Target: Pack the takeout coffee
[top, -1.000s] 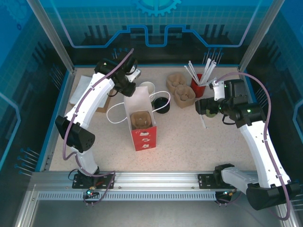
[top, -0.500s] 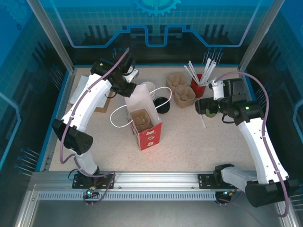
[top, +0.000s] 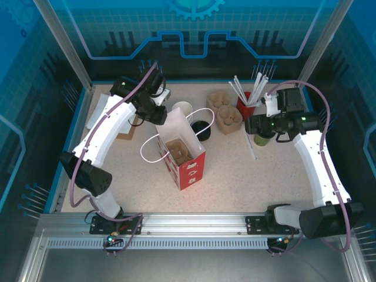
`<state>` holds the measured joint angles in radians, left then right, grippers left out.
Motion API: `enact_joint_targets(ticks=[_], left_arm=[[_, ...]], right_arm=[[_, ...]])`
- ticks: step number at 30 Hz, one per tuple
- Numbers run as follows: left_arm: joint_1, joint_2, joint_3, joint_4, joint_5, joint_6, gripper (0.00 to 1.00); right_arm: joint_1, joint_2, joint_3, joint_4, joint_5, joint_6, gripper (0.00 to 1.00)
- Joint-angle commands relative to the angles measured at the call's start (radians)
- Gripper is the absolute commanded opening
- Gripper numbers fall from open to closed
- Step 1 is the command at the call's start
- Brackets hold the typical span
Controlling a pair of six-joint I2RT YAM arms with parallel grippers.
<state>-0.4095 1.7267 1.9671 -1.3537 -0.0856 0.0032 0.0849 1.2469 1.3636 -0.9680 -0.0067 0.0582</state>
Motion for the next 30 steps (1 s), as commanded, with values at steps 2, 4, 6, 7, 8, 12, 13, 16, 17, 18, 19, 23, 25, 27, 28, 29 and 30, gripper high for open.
enact_joint_targets(ticks=[2,4,6,7,8,12,13,16,17,18,19,23,25,27,28,29,30], left_arm=[[0.008,-0.041,0.021,0.008,-0.031,0.01,0.43],[0.008,-0.062,0.033,0.012,-0.04,0.013,0.53],[0.009,-0.089,0.037,0.022,-0.045,0.011,0.6],[0.008,-0.11,0.031,0.032,-0.05,0.005,0.64],[0.008,-0.129,0.021,0.045,-0.051,-0.002,0.67],[0.008,-0.253,-0.074,0.146,-0.044,-0.052,0.89],[0.008,-0.293,-0.109,0.182,-0.046,-0.069,0.94],[0.009,-0.42,-0.239,0.295,-0.048,-0.127,0.99],[0.008,-0.457,-0.278,0.322,-0.05,-0.148,0.99],[0.008,-0.498,-0.317,0.351,-0.051,-0.175,0.99],[0.009,-0.531,-0.344,0.37,-0.052,-0.2,0.99],[0.009,-0.662,-0.469,0.429,-0.052,-0.293,0.99],[0.008,-0.712,-0.519,0.441,-0.063,-0.328,0.99],[0.009,-0.754,-0.564,0.445,-0.071,-0.353,0.99],[0.009,-0.767,-0.581,0.446,-0.075,-0.36,0.99],[0.009,-0.78,-0.595,0.445,-0.078,-0.365,0.99],[0.009,-0.788,-0.605,0.441,-0.082,-0.369,0.99]], right_arm=[[-0.038,-0.004,0.022,-0.001,0.007,-0.013,1.0],[-0.055,-0.015,0.015,0.006,0.007,-0.016,1.0],[-0.067,-0.024,0.009,0.008,0.009,-0.029,1.0],[-0.075,-0.027,0.008,0.006,0.012,-0.037,1.0],[-0.081,-0.028,0.008,0.001,0.017,-0.043,1.0],[-0.119,-0.014,0.006,-0.026,0.022,-0.068,1.0],[-0.129,-0.008,0.002,-0.03,0.017,-0.073,1.0],[-0.156,0.013,-0.015,-0.034,-0.005,-0.088,1.0],[-0.161,0.022,-0.017,-0.038,-0.006,-0.091,1.0],[-0.167,0.034,-0.02,-0.04,-0.006,-0.093,1.0],[-0.17,0.046,-0.021,-0.045,-0.001,-0.095,1.0],[-0.174,0.115,-0.024,-0.051,0.019,-0.095,1.0],[-0.173,0.155,-0.023,-0.044,0.042,-0.094,1.0],[-0.175,0.196,-0.017,-0.036,0.079,-0.09,1.0],[-0.175,0.214,-0.014,-0.036,0.088,-0.088,1.0],[-0.175,0.232,-0.01,-0.036,0.097,-0.084,1.0],[-0.175,0.248,-0.002,-0.036,0.101,-0.083,1.0]])
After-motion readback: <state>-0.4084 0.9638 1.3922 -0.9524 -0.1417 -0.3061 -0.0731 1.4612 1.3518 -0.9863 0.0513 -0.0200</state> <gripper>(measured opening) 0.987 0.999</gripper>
